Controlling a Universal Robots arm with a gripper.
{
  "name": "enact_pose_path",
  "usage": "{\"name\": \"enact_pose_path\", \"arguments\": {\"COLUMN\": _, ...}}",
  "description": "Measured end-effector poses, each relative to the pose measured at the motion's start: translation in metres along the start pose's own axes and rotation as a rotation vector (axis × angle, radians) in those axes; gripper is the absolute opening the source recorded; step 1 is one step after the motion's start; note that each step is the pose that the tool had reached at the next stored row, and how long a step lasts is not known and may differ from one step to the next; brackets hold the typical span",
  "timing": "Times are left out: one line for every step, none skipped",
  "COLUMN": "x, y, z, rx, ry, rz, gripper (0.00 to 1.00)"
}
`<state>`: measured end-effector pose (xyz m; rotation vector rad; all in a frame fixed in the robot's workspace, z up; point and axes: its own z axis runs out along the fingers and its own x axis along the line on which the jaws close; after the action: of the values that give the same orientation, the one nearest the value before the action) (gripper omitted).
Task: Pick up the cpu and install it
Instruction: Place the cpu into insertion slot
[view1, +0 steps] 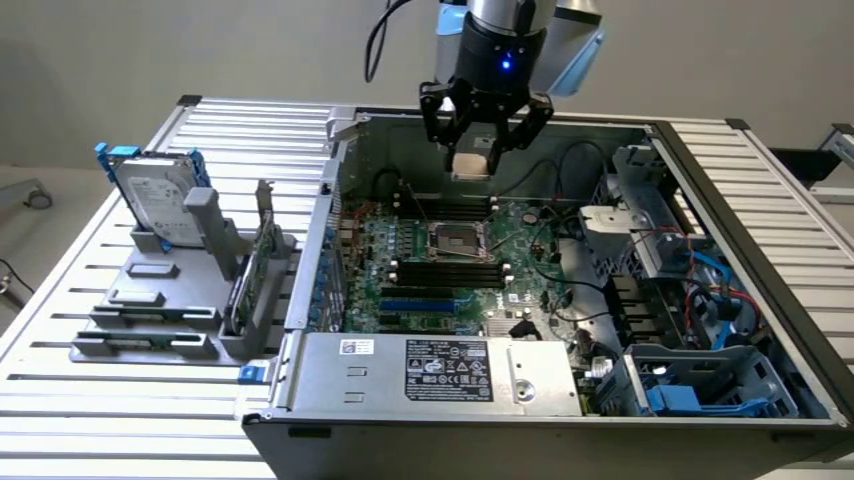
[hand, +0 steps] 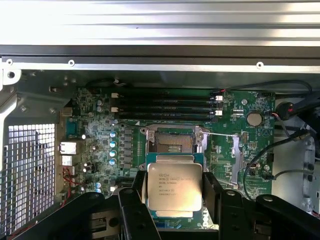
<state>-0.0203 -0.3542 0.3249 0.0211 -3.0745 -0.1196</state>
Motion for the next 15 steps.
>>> {"name": "enact_pose_path", "arguments": {"x": 0.000, "y": 0.0000, "z": 0.0001, "rx": -0.0006, "ry": -0.0003, "rz": 0.003, "gripper": 0.55}}
{"name": "enact_pose_path", "arguments": {"x": 0.000, "y": -0.0001, "z": 0.0006, "rx": -0.0022, "ry": -0.0012, "rz": 0.014, "gripper": 0.55}}
{"name": "enact_pose_path", "arguments": {"x": 0.000, "y": -0.0001, "z": 0.0015, "rx": -0.0038, "ry": -0.0026, "rz": 0.031, "gripper": 0.55}}
{"name": "enact_pose_path", "arguments": {"x": 0.000, "y": -0.0002, "z": 0.0023, "rx": -0.0048, "ry": -0.0040, "rz": 0.049, "gripper": 0.55}}
{"name": "enact_pose_path", "arguments": {"x": 0.000, "y": -0.0003, "z": 0.0032, "rx": -0.0059, "ry": -0.0054, "rz": 0.067, "gripper": 0.55}}
{"name": "enact_pose_path", "arguments": {"x": 0.000, "y": -0.0003, "z": 0.0041, "rx": -0.0070, "ry": -0.0068, "rz": 0.085, "gripper": 0.55}}
{"name": "enact_pose_path", "arguments": {"x": 0.000, "y": -0.0004, "z": 0.0050, "rx": -0.0083, "ry": -0.0084, "rz": 0.105, "gripper": 0.55}}
{"name": "enact_pose_path", "arguments": {"x": 0.000, "y": -0.0005, "z": 0.0059, "rx": -0.0095, "ry": -0.0097, "rz": 0.122, "gripper": 0.55}}
{"name": "enact_pose_path", "arguments": {"x": 0.000, "y": -0.0005, "z": 0.0068, "rx": -0.0106, "ry": -0.0112, "rz": 0.141, "gripper": 0.55}}
{"name": "enact_pose_path", "arguments": {"x": 0.000, "y": -0.0006, "z": 0.0076, "rx": -0.0116, "ry": -0.0126, "rz": 0.159, "gripper": 0.55}}
{"name": "enact_pose_path", "arguments": {"x": 0.000, "y": -0.0007, "z": 0.0085, "rx": -0.0129, "ry": -0.0140, "rz": 0.177, "gripper": 0.55}}
{"name": "enact_pose_path", "arguments": {"x": 0.000, "y": -0.0007, "z": 0.0094, "rx": -0.0141, "ry": -0.0155, "rz": 0.195, "gripper": 0.55}}
{"name": "enact_pose_path", "arguments": {"x": 0.000, "y": -0.0008, "z": 0.0103, "rx": -0.0152, "ry": -0.0169, "rz": 0.213, "gripper": 0.55}}
{"name": "enact_pose_path", "arguments": {"x": 0.000, "y": -0.0009, "z": 0.0111, "rx": -0.0163, "ry": -0.0183, "rz": 0.231, "gripper": 0.55}}
{"name": "enact_pose_path", "arguments": {"x": -0.001, "y": -0.0009, "z": 0.0120, "rx": -0.0175, "ry": -0.0197, "rz": 0.249, "gripper": 0.55}}
